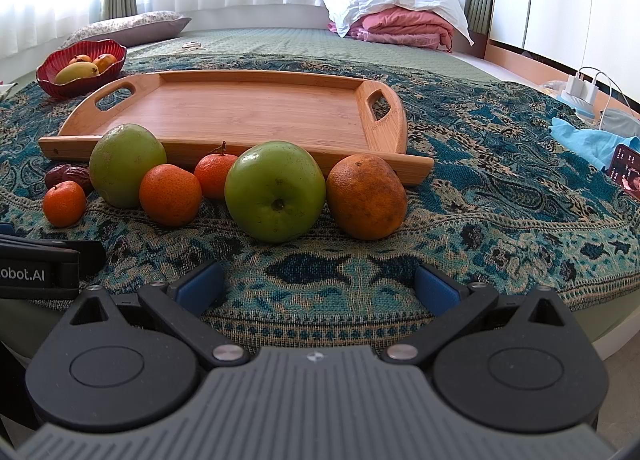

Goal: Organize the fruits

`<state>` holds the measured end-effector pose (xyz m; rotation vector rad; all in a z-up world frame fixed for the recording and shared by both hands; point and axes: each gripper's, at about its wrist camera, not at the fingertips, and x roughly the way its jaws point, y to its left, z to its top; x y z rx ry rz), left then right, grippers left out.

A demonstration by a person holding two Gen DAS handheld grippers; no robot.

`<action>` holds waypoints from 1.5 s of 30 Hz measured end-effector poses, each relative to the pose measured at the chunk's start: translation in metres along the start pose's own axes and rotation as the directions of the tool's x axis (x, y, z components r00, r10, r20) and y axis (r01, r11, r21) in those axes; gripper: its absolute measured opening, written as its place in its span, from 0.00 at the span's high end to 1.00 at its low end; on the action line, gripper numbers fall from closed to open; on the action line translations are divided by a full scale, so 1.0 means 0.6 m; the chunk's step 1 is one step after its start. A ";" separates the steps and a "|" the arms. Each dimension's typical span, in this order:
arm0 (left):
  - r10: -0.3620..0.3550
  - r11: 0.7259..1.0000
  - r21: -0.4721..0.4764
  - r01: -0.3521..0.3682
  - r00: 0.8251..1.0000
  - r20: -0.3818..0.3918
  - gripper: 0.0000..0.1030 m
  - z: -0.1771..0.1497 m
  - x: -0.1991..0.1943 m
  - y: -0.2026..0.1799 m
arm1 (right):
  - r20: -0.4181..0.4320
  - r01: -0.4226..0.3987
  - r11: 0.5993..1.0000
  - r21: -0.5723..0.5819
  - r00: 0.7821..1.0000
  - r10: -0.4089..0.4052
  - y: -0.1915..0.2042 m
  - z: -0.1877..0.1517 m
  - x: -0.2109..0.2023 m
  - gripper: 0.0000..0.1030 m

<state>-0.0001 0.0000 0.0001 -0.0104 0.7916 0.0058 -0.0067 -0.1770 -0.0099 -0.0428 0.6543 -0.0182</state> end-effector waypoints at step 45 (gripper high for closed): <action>0.003 1.000 0.005 -0.003 0.999 0.040 0.00 -0.001 -0.009 -0.002 | 0.024 0.014 1.000 0.010 1.000 -0.014 -0.001 -0.007 0.004 0.00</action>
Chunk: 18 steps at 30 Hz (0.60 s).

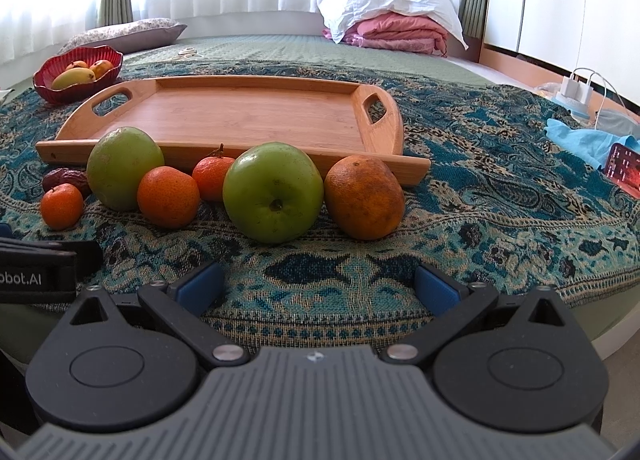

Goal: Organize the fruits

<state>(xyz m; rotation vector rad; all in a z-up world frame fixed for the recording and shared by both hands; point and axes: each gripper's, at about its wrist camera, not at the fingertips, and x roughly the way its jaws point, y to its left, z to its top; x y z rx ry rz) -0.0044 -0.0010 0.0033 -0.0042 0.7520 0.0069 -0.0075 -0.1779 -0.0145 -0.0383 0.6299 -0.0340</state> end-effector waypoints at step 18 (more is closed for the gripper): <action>-0.014 0.998 0.056 0.008 0.994 0.107 0.31 0.012 -0.010 -0.001 | 0.149 -0.006 1.000 0.025 0.989 0.002 -0.002 0.010 -0.037 0.00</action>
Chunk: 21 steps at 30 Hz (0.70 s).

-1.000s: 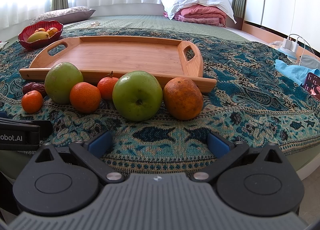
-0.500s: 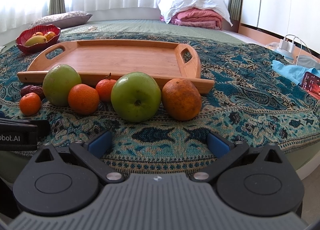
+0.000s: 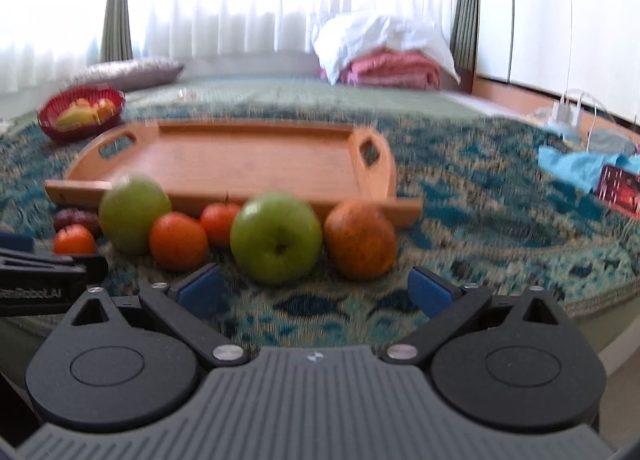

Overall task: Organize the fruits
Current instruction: 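Close the left tool on the small mandarin while the right tool grasps the brown orange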

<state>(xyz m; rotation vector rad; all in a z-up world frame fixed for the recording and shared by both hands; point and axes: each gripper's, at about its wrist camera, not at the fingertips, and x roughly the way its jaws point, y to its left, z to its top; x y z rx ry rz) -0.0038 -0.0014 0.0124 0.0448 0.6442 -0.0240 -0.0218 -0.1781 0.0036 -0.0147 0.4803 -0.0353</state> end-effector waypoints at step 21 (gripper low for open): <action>-0.031 0.999 -0.030 0.031 0.999 -0.014 0.60 -0.001 0.002 0.004 | -0.091 -0.051 0.999 -0.018 0.995 0.049 -0.067 0.032 0.050 0.44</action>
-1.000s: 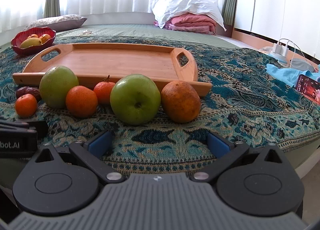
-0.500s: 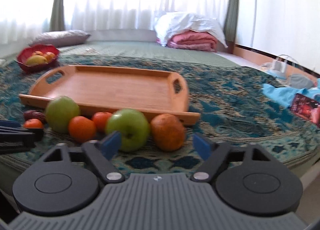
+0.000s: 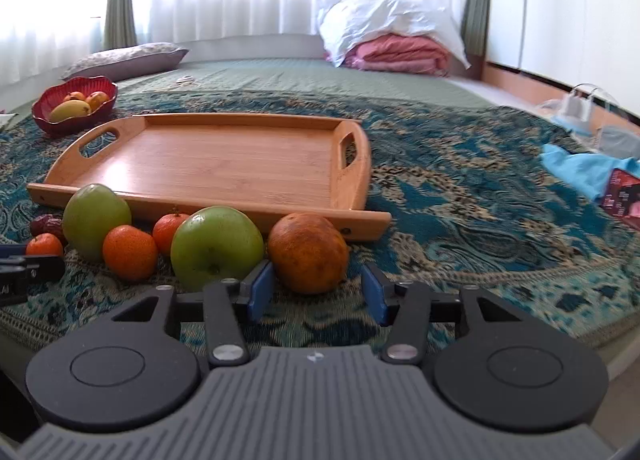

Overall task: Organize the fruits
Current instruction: 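Close the left tool on the small mandarin while the right tool grasps the brown orange, then lift the mandarin with the left tool while the right tool carries the brown orange over the tray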

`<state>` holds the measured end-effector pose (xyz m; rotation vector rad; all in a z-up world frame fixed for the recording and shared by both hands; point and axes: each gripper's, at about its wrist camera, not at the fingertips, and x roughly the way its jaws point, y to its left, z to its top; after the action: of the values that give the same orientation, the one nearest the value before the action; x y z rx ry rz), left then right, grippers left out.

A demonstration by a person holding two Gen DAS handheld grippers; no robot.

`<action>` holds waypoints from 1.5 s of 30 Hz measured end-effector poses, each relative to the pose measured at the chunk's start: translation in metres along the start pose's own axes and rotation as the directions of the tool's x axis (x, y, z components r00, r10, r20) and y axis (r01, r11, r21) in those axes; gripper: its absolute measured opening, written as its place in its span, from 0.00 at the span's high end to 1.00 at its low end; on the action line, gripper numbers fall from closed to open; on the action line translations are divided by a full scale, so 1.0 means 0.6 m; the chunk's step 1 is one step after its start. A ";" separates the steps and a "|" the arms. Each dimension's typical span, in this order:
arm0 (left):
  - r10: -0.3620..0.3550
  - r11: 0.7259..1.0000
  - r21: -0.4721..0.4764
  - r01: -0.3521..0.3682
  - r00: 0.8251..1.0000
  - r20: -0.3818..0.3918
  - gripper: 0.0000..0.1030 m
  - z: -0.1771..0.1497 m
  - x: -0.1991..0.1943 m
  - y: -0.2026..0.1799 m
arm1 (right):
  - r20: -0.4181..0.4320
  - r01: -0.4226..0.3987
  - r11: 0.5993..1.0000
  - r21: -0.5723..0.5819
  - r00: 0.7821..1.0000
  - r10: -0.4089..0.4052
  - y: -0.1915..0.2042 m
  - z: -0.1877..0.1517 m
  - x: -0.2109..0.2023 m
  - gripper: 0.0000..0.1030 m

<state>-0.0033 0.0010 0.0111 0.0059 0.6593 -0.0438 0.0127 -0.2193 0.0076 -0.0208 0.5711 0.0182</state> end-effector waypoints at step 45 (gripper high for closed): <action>0.009 0.999 0.047 -0.013 0.995 0.102 0.69 0.036 -0.012 -0.007 | 0.026 -0.135 0.990 0.039 0.991 0.134 -0.018 0.062 0.021 0.50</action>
<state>0.0040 -0.0036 0.0330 0.0524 0.5565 -0.0487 0.0432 -0.2291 0.0322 0.0575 0.5490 0.1379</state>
